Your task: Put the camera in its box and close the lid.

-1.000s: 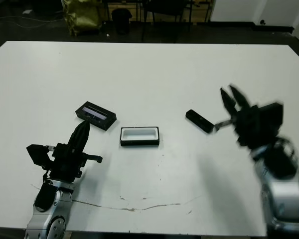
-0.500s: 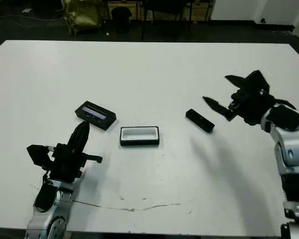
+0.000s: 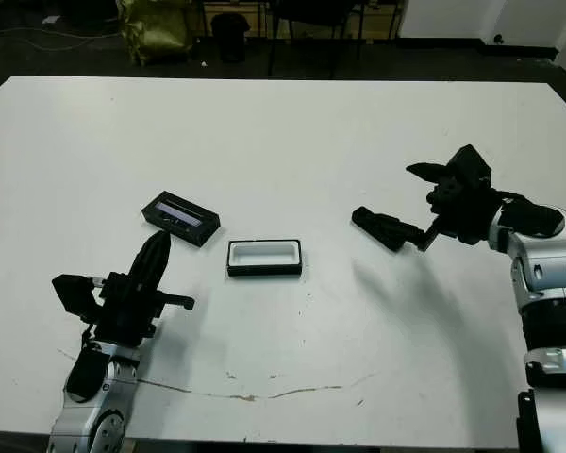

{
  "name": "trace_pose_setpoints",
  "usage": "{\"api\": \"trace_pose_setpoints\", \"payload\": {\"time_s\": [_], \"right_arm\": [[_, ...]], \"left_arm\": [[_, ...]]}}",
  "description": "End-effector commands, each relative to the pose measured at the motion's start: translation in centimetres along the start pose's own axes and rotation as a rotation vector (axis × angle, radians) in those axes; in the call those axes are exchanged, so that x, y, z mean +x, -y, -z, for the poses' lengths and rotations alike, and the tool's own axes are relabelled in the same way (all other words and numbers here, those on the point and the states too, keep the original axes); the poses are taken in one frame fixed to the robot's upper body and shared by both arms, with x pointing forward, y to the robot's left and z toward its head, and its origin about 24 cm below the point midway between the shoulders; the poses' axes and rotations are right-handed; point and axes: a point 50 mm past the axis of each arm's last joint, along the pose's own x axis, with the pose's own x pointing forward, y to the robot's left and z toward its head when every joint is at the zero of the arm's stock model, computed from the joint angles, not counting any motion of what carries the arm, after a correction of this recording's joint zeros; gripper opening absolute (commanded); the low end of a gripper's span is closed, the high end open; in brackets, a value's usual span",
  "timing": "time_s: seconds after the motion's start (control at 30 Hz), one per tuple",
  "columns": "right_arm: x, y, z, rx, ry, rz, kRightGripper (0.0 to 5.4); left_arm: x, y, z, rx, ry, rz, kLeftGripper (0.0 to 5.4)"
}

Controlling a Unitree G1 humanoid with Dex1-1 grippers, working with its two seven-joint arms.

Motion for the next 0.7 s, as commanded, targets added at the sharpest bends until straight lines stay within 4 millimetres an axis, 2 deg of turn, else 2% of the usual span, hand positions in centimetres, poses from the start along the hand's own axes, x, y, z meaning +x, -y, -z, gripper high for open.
{"api": "trace_pose_setpoints", "payload": {"time_s": [0.03, 0.7], "right_arm": [[0.0, 0.3, 0.5, 0.054, -0.003, 0.006, 5.38], [0.7, -0.7, 3.4, 0.139, -0.079, 0.014, 5.38]], "left_arm": [[-0.2, -0.2, 0.4, 0.016, -0.017, -0.004, 0.00], [0.0, -0.2, 0.3, -0.003, -0.014, 0.022, 0.00]]}}
